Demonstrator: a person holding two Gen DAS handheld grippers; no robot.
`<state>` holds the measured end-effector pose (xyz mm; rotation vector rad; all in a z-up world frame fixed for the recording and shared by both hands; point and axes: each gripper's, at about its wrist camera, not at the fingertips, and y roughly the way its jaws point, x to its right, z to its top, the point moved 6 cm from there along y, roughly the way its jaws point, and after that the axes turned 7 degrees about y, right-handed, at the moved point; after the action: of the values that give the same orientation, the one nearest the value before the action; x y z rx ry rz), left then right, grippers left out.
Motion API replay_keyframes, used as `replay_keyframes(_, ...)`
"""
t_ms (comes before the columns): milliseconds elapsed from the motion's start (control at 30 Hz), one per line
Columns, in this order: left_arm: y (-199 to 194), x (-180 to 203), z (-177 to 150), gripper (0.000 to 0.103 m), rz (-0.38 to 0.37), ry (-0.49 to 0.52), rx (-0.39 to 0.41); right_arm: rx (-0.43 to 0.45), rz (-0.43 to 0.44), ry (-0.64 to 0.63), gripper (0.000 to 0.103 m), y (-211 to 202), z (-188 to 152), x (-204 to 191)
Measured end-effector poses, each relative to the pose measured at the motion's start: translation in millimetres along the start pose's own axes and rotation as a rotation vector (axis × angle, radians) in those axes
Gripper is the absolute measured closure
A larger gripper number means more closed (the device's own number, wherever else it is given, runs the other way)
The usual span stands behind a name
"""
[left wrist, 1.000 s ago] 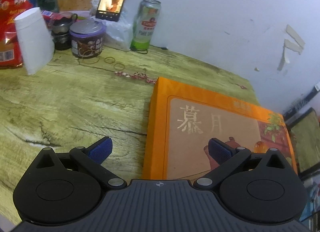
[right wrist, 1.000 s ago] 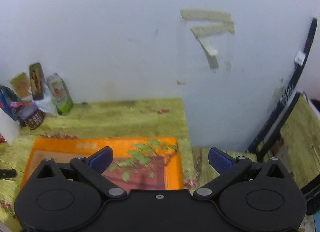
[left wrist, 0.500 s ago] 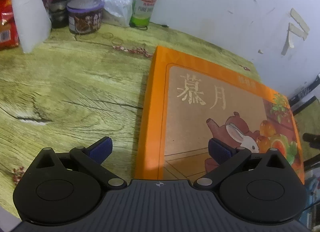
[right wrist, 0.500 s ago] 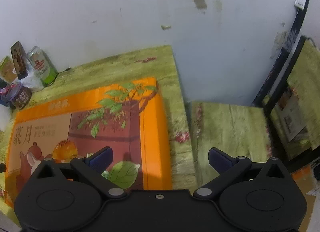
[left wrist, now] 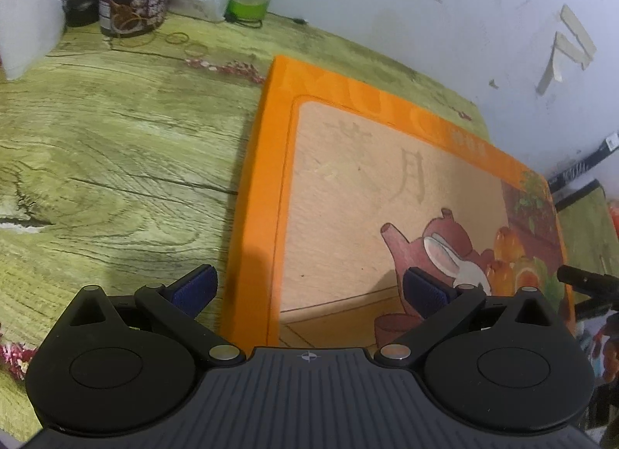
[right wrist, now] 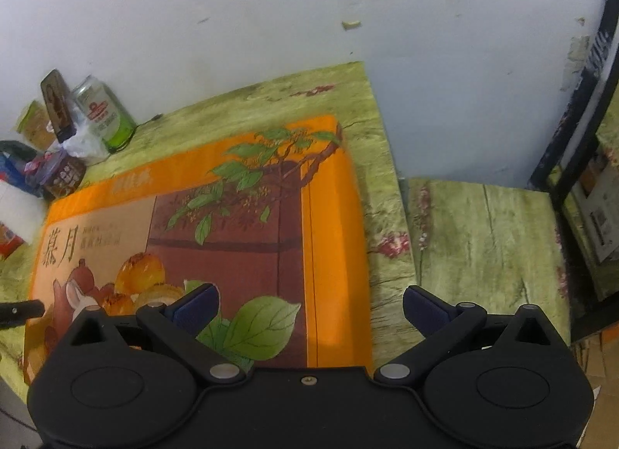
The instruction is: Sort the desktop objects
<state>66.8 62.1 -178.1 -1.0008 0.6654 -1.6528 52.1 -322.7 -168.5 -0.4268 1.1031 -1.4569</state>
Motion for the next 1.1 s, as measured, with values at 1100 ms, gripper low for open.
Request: replay_keyframes(1100, 11, -6, -5, 0.0, -0.045, -0.007, -0.02, -0.001, 0.094, -0.074, 0.002, 2, -22, -5)
